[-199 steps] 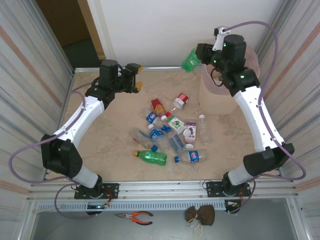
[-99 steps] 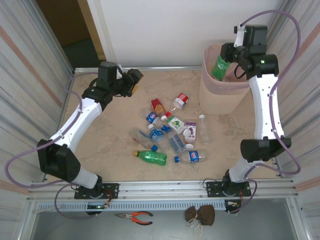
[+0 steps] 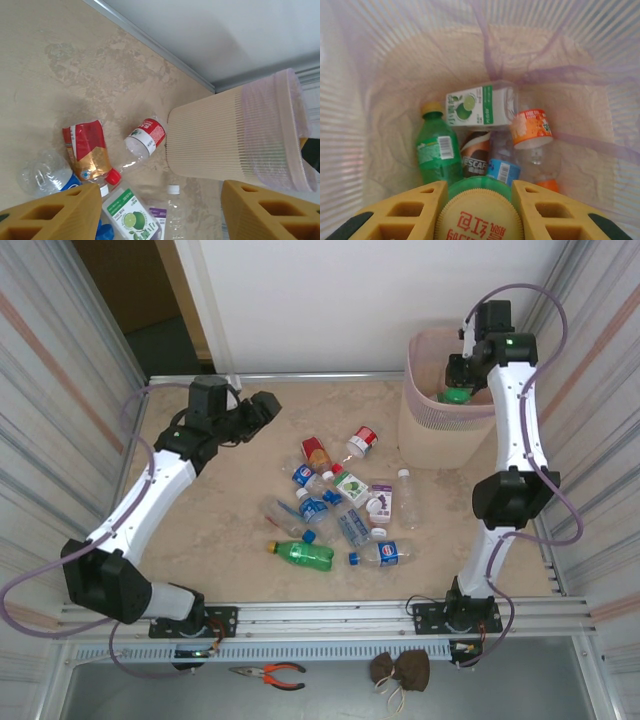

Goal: Put the plastic bottles in the bin

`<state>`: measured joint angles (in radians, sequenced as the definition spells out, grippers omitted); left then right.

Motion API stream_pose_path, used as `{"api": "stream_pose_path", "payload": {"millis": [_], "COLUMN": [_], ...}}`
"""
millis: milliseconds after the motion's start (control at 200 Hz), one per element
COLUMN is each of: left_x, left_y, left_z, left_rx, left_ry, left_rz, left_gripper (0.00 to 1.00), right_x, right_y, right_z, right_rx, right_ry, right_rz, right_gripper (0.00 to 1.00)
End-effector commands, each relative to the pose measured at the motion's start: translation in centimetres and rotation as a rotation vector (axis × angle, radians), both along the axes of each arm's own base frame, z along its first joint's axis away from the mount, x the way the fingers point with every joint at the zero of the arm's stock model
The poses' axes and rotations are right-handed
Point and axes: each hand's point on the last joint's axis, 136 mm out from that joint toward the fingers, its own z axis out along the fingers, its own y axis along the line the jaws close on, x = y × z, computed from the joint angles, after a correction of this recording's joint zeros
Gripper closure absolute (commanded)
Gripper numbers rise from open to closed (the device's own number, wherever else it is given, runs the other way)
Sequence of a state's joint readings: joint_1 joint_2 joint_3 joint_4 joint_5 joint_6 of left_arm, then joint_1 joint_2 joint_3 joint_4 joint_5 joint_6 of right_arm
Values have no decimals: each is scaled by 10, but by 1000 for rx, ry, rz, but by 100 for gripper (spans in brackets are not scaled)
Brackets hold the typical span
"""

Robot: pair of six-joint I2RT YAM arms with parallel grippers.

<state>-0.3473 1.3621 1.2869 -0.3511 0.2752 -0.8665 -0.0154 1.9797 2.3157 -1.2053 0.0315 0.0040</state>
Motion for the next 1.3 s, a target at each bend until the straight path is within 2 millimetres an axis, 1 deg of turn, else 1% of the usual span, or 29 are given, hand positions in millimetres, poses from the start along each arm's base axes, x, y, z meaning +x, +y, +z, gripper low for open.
{"api": "stream_pose_path", "payload": {"millis": [0,140,291,341,456,551,636,721,847,1037,1192,1298], "left_x": [-9,-14,-20,-21,-27,-30,-32,-33,-34,-38,-42,-46], "left_y": [5,7,1,0,-6,-4,-4,-7,-12,-16,-13,-12], "left_z": [13,15,19,19,22,22,21,21,19,16,14,10], "left_rx": [50,63,61,57,54,62,76,78,90,111,125,141], "left_ry": [-99,-135,-181,-186,-215,-223,-220,-225,-198,-186,-177,-156], "left_rz": [-24,-44,-99,-114,-166,-164,-174,-203,-223,-238,-235,-234], "left_gripper": [35,34,33,33,30,30,30,30,32,32,32,33], "right_x": [-14,-12,-5,-3,2,5,8,10,10,5,-1,-7], "right_y": [-12,-16,-16,-15,-14,-14,-12,-11,-10,-7,-5,-4], "right_z": [-22,-48,-76,-86,-99,-100,-93,-81,-60,-29,-6,8], "right_rx": [-40,-17,24,41,72,85,94,103,111,120,125,127], "right_ry": [121,196,258,278,298,287,261,222,163,84,28,-2], "right_rz": [-1,0,7,9,12,9,6,4,1,0,2,2], "right_gripper": [73,69,66,64,59,52,45,39,37,31,31,31]}}
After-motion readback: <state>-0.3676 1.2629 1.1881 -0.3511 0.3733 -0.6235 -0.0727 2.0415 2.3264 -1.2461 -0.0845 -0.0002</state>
